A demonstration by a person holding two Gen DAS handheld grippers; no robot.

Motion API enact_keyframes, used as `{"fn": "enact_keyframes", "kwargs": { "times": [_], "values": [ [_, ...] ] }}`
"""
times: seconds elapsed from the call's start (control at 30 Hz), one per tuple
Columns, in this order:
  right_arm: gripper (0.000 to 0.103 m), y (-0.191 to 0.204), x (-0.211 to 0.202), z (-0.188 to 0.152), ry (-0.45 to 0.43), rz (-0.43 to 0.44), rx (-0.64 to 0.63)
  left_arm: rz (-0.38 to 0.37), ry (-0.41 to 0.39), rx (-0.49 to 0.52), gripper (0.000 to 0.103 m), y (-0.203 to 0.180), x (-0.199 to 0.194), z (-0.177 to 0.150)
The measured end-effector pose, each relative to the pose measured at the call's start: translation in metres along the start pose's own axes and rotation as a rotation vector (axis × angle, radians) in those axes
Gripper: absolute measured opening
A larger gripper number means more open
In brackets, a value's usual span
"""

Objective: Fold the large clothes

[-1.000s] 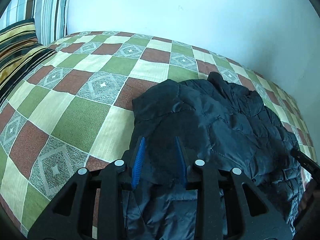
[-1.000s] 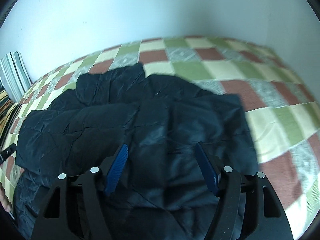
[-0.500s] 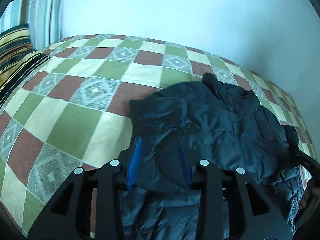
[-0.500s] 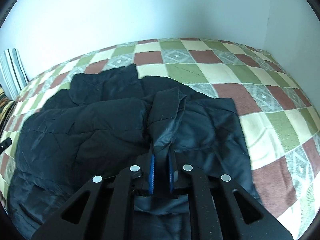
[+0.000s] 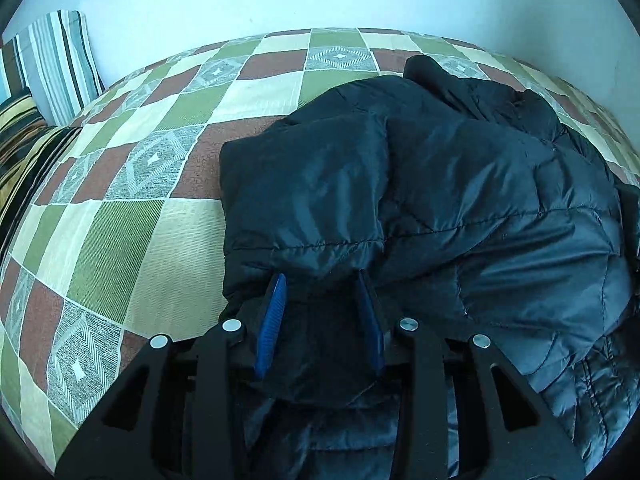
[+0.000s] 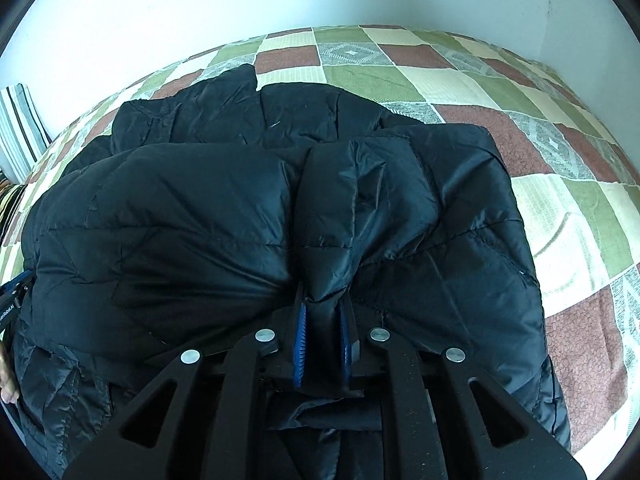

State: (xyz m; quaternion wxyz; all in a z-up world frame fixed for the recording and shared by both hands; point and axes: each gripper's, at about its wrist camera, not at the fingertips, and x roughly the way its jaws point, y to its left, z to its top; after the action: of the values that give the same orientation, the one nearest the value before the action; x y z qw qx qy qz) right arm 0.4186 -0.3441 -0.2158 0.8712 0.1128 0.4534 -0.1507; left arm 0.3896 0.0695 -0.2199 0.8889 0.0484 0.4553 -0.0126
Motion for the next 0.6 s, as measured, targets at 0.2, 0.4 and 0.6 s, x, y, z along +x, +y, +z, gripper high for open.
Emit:
{"fn": "enact_keyframes", "kwargs": {
  "times": [0.2, 0.4, 0.6],
  "values": [
    [0.025, 0.005, -0.041, 0.009, -0.085, -0.033, 0.012, -0.018, -0.083, -0.015, 0.036, -0.005, -0.044, 0.009],
    [0.026, 0.045, -0.046, 0.03, -0.14, 0.028, -0.05, -0.103, -0.134, 0.022, 0.036, -0.05, -0.05, 0.04],
    [0.026, 0.057, -0.036, 0.035, -0.161, -0.052, -0.073, -0.108, -0.087, 0.038, 0.037, -0.083, -0.018, 0.047]
  ]
}}
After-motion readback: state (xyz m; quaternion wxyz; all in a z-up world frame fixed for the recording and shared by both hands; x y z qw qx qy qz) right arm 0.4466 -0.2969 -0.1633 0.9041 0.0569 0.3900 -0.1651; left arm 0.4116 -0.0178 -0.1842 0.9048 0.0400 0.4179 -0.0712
